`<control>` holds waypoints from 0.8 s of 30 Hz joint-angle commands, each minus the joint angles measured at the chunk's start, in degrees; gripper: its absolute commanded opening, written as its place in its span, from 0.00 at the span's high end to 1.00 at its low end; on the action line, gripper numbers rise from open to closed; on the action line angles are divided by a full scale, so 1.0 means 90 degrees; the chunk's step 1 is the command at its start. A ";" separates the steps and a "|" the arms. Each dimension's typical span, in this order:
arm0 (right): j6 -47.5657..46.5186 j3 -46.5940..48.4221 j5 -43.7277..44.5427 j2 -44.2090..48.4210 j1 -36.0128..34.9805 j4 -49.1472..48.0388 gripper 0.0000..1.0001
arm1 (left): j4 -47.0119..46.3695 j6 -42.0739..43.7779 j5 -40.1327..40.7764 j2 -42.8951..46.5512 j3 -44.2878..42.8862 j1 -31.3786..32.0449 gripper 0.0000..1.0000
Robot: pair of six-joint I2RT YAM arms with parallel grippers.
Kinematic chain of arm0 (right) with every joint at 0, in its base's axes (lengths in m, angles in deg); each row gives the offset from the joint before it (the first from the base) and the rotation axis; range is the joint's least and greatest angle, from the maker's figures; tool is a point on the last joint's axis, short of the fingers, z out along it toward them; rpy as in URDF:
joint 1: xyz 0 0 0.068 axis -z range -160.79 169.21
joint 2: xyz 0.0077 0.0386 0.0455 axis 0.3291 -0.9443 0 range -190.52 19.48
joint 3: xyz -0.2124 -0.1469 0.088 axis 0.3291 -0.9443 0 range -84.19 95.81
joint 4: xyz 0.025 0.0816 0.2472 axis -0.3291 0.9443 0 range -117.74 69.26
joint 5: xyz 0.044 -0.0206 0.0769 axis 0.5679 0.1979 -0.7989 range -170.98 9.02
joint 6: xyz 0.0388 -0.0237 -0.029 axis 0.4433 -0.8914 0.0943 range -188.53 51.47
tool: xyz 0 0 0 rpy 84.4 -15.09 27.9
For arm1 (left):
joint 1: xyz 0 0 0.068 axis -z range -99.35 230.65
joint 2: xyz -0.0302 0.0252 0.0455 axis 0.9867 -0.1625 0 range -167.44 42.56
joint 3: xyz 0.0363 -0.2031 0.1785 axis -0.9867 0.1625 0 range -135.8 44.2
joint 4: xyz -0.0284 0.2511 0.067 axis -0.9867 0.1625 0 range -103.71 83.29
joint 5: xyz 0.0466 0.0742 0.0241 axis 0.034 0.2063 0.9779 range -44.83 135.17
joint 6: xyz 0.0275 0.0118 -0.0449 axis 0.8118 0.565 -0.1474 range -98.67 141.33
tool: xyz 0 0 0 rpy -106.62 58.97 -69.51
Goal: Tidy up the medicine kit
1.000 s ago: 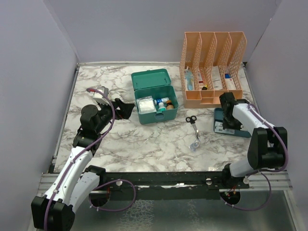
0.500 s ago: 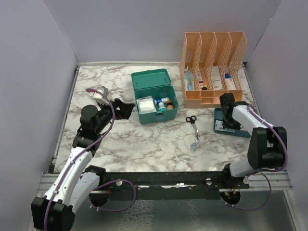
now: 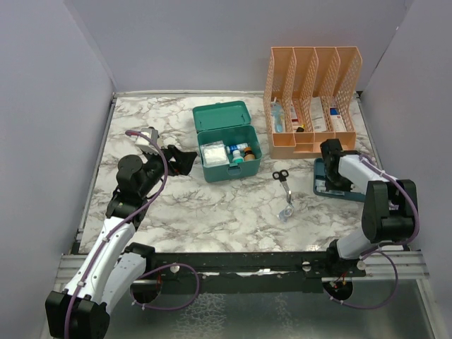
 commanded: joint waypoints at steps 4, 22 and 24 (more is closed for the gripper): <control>-0.0387 -0.0247 -0.0277 -0.0104 0.0039 -0.0408 0.99 | -0.0167 0.0004 0.0065 0.0092 0.0085 0.0034 0.11; -0.1877 -0.0467 -0.1632 -0.0075 -0.0314 -0.0782 0.99 | -0.0169 0.0005 0.0116 0.0119 0.0093 0.0039 0.11; -0.1859 -0.0454 -0.1610 -0.0063 -0.0525 -0.0739 0.99 | -0.0159 0.0007 0.0136 0.0122 0.0085 0.0033 0.11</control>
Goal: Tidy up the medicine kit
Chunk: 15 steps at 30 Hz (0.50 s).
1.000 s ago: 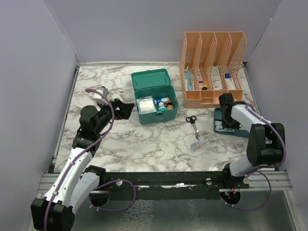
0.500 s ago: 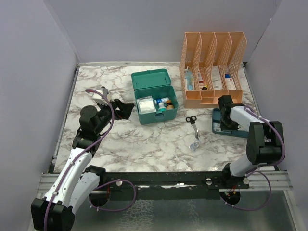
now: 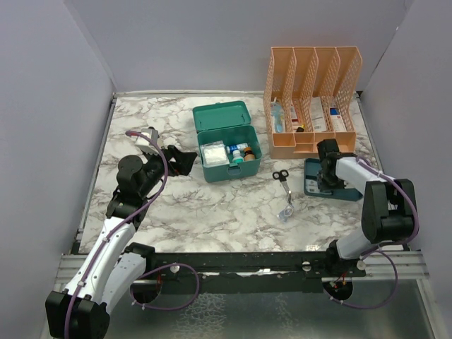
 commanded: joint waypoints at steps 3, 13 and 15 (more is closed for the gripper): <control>-0.0148 -0.0223 -0.0526 -0.0047 -0.0624 0.0119 0.99 | -0.0157 0.0002 0.0129 0.0113 0.0056 0.0029 0.11; -0.0084 -0.0260 -0.0378 -0.0025 -0.1444 0.0283 0.96 | -0.0157 0.0007 0.0137 0.0078 0.0059 0.0029 0.11; -0.0106 -0.0244 -0.0273 -0.0010 -0.1482 0.0344 0.92 | -0.0157 0.0005 0.0133 0.0072 0.0064 0.0029 0.11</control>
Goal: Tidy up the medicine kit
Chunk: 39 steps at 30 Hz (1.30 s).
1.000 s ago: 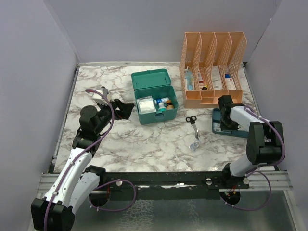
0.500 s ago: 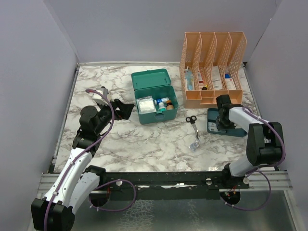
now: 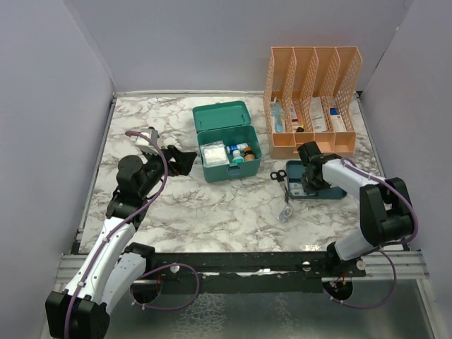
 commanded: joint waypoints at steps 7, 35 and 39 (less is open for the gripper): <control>0.0071 0.0074 0.0775 0.0314 -0.0188 0.0972 0.65 | -0.0158 0.0010 0.0097 0.0061 0.0061 0.0029 0.11; -0.5953 -0.0150 -0.1388 0.2686 -0.0188 -0.0162 0.54 | -0.0454 -0.0010 -0.0303 -0.0263 -0.0004 0.0024 0.11; -0.5861 -0.0445 -0.1852 0.2682 -0.0188 0.0338 0.59 | -0.0560 -0.0056 -0.0278 -0.0346 -0.0017 0.0021 0.11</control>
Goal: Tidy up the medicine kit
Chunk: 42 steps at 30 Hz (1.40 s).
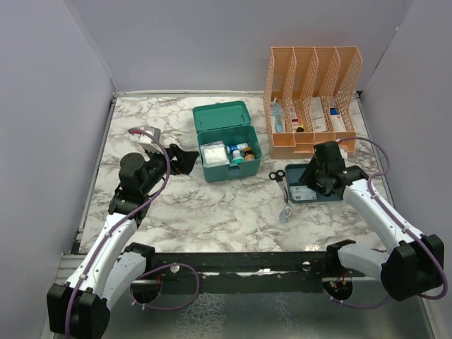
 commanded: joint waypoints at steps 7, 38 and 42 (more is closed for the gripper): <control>-0.0359 -0.1110 -0.2150 0.0468 -0.0028 0.0457 0.59 | -0.0280 0.0037 -0.0058 -0.0126 -0.0160 0.0027 0.11; -0.0392 -0.1937 -0.2632 0.0114 -0.0038 -0.0858 0.59 | -0.0261 -0.0094 0.0020 0.0069 0.0075 0.0025 0.11; -0.0391 -0.1982 -0.2715 -0.0222 -0.0038 -0.0955 0.60 | -0.0247 -0.0108 0.0052 0.0077 0.0087 0.0022 0.11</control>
